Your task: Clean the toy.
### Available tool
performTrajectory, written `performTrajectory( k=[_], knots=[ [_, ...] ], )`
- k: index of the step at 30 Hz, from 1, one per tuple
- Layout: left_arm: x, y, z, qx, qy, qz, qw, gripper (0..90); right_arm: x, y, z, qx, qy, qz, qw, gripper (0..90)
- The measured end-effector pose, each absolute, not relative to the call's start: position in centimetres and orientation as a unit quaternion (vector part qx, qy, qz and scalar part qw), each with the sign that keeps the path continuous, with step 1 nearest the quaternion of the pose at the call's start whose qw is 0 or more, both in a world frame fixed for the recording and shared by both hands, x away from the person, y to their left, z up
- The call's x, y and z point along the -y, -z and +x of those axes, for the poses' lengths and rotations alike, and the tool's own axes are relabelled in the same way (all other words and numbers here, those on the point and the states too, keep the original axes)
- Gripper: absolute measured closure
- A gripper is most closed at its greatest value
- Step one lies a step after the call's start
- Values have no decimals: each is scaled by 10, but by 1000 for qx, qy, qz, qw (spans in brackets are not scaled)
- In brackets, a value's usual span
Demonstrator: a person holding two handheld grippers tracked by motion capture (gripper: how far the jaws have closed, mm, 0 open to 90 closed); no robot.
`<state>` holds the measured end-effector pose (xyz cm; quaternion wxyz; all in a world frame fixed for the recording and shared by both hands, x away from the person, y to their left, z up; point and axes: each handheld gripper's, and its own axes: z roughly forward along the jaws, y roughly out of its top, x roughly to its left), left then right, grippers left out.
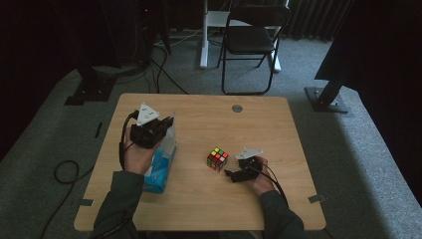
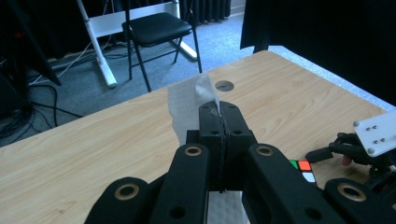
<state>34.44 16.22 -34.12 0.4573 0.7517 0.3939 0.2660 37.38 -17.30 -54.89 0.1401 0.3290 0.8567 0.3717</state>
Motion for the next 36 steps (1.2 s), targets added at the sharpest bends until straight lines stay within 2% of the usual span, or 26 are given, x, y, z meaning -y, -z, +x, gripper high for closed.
performTrajectory(
  k=[13, 18, 23, 29, 36],
  knots=[
    [-149, 343, 351, -385, -257, 758, 459, 899, 172, 549, 374, -859, -372, 325, 138, 167],
    [-143, 345, 352, -383, -252, 758, 464, 899, 168, 548, 374, -860, -379, 319, 124, 166],
    [-139, 347, 353, -380, -248, 762, 462, 898, 157, 546, 371, -862, -386, 305, 124, 130],
    [-135, 347, 354, -378, -244, 762, 465, 898, 146, 542, 371, -858, -399, 297, 130, 132],
    [-124, 345, 355, -368, -245, 768, 463, 899, 143, 542, 373, -855, -404, 297, 133, 179]
  ],
)
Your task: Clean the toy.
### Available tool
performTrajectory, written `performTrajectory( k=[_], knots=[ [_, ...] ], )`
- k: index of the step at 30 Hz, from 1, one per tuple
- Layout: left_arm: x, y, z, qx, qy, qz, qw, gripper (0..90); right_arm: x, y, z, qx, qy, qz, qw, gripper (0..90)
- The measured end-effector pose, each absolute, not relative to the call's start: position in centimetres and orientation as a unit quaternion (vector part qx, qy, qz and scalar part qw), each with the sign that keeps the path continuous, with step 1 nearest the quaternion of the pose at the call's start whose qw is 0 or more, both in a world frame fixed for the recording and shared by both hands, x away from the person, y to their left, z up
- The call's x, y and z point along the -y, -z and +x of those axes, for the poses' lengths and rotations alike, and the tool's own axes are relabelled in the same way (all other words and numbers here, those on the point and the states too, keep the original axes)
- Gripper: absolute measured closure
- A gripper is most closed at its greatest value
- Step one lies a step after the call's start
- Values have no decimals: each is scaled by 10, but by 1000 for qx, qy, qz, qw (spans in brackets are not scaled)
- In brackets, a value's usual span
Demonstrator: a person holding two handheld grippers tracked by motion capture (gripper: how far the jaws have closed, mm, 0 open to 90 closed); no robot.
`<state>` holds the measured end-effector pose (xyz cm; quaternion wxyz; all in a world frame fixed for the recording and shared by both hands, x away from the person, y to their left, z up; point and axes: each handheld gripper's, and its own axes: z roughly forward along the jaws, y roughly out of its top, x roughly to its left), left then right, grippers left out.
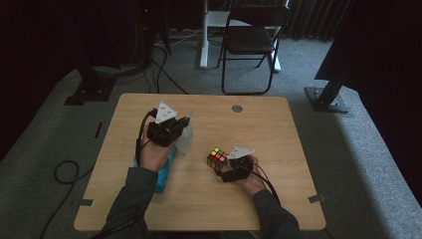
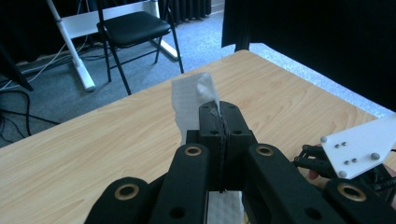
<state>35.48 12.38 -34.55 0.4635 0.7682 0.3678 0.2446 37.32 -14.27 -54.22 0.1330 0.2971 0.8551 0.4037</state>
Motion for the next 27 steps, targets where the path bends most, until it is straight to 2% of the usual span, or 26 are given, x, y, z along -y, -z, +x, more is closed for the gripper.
performTrajectory(
  k=[10, 27],
  knots=[
    [-108, 344, 353, -351, -240, 776, 467, 898, 142, 544, 375, -853, -407, 296, 137, 309],
    [-86, 344, 350, -332, -227, 784, 473, 898, 144, 546, 375, -852, -412, 297, 128, 332]
  ],
)
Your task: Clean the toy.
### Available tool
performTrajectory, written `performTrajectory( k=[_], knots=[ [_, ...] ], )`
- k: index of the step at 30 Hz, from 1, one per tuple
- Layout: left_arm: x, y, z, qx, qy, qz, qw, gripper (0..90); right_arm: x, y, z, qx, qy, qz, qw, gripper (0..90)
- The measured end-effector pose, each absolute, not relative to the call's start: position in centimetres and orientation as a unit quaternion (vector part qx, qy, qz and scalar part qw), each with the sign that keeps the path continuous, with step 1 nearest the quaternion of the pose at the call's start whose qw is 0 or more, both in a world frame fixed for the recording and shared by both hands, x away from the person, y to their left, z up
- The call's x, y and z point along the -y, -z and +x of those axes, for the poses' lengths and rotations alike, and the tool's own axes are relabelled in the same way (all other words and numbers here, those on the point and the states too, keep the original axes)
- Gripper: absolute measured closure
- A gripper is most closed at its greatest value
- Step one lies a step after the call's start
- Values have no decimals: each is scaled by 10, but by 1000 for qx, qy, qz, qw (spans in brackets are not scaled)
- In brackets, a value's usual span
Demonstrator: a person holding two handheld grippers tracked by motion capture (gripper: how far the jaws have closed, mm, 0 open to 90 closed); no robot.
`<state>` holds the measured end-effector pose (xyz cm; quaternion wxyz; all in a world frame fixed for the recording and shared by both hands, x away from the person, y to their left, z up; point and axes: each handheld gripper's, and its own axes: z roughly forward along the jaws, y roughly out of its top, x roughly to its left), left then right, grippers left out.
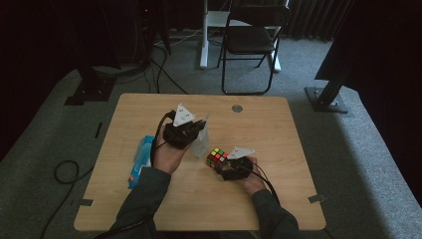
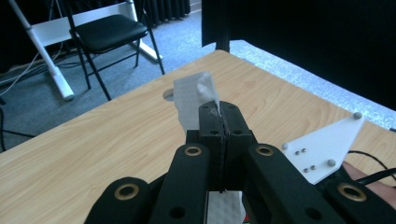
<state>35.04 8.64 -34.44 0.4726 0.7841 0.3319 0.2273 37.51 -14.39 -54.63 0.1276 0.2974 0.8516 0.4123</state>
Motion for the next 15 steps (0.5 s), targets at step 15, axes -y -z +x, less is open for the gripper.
performTrajectory(
  k=[15],
  knots=[
    [-63, 349, 348, -317, -208, 791, 480, 898, 144, 546, 374, -853, -414, 292, 124, 333]
  ],
)
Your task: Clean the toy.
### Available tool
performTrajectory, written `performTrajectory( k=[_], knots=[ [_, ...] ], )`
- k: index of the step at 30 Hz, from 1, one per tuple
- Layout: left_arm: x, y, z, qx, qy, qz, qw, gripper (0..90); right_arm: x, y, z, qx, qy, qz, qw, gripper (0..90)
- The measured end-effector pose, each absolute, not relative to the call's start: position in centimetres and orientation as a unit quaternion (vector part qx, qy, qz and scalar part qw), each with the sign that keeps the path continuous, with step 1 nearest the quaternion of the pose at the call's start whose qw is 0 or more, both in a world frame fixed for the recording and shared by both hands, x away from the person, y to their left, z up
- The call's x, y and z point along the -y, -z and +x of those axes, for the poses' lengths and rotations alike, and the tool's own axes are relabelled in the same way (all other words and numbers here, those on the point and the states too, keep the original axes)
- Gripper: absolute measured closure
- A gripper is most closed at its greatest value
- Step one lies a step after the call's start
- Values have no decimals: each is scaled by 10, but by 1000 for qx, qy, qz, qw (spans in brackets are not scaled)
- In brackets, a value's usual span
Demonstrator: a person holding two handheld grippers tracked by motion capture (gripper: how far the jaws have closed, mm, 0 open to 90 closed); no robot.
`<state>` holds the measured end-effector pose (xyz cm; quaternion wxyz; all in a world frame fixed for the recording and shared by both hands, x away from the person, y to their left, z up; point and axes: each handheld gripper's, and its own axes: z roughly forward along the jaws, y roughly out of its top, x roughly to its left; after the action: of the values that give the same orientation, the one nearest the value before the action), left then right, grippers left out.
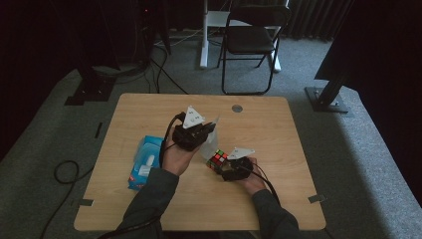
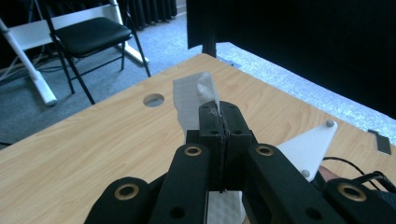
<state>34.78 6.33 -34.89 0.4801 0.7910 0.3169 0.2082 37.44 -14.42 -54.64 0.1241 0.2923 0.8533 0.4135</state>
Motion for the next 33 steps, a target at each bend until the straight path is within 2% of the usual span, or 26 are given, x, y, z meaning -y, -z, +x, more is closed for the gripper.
performTrajectory(
  k=[20, 33],
  knots=[
    [-52, 385, 359, -332, -192, 808, 447, 898, 145, 546, 374, -854, -415, 291, 123, 333],
    [-53, 414, 373, -355, -208, 821, 397, 897, 145, 546, 374, -853, -414, 291, 124, 332]
  ],
)
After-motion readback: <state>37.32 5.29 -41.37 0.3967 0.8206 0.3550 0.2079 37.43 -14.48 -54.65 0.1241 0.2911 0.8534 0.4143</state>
